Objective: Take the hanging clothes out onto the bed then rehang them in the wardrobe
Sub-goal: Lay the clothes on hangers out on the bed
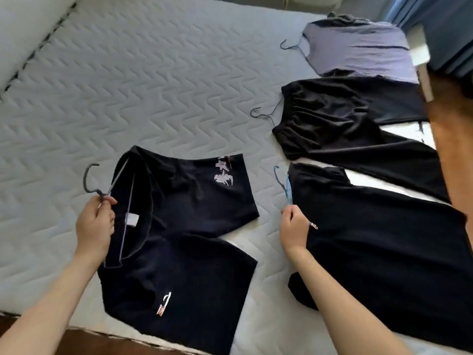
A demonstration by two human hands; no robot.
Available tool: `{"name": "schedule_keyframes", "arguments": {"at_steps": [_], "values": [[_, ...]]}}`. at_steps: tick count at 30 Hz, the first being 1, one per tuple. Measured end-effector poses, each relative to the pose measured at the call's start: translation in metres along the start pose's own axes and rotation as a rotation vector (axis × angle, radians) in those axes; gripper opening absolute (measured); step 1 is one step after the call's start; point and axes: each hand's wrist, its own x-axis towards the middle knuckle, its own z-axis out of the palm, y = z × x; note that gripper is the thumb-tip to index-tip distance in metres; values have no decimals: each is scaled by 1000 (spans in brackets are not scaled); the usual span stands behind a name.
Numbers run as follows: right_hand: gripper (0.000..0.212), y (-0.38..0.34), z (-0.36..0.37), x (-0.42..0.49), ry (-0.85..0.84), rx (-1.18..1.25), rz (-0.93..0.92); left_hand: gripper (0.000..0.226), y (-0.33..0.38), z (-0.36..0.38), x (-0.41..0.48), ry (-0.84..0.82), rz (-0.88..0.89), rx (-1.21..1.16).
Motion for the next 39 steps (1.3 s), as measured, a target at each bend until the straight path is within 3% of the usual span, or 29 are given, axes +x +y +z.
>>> {"name": "schedule_keyframes", "arguments": {"at_steps": [6, 12, 25, 32, 39], "values": [[29, 29, 117, 9, -136, -60, 48, 23, -103, -34, 68, 122, -29, 243], [29, 59, 180, 16, -173, -184, 35, 23, -178, -55, 121, 257, -3, 417], [27, 121, 219, 6, -116, -485, -290, 33, -276, -66, 205, 349, -190, 487], [30, 140, 242, 8, 103, -642, -418, 26, -299, -62, 203, 443, -128, 625], [30, 134, 241, 8, 72, -672, -416, 16, -302, -68, 212, 409, -116, 668]]}}
